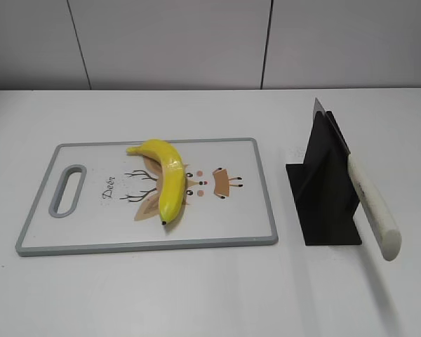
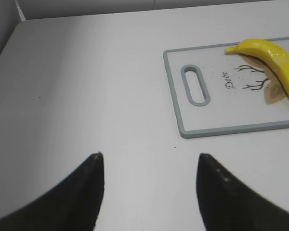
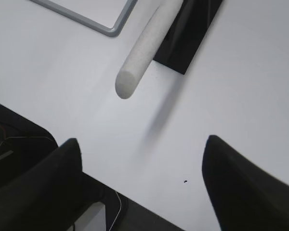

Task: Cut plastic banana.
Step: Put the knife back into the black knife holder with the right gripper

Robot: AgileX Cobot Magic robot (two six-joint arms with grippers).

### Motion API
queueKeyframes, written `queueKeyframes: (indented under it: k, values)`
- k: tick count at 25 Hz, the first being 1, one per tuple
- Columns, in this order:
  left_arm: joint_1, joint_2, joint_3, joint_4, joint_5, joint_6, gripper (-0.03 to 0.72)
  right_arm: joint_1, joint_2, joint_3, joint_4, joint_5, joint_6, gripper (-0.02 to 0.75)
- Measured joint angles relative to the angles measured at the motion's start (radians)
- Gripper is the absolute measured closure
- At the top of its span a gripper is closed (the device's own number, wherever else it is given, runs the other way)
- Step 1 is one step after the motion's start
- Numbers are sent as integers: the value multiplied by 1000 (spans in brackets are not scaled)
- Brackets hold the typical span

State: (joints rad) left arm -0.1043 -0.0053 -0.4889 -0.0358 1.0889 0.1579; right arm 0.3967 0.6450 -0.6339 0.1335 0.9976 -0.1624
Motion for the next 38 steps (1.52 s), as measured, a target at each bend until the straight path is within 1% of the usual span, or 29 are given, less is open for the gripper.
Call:
queueKeyframes:
  k: [8, 18, 21, 25, 28, 34, 36, 38]
  values:
    - [0, 0, 0, 0, 0, 0, 121, 0, -311, 111, 0, 21, -4, 146]
    - [0, 0, 0, 0, 0, 0, 121, 0, -591, 125, 2, 38, -7, 148]
    - [0, 0, 0, 1, 0, 0, 121, 0, -644, 125, 4, 39, -7, 148]
    - [0, 0, 0, 2, 0, 0, 121, -13, -650, 125, 19, 39, -8, 148]
    - [0, 0, 0, 2, 0, 0, 122, -66, -650, 125, 25, 39, -9, 148]
    - [0, 0, 0, 2, 0, 0, 122, -248, -650, 125, 28, 39, -8, 148]
    - [0, 0, 0, 2, 0, 0, 122, -277, -650, 125, 28, 39, -8, 148]
    - [0, 0, 0, 2, 0, 0, 122, -285, -650, 125, 29, 39, -9, 148]
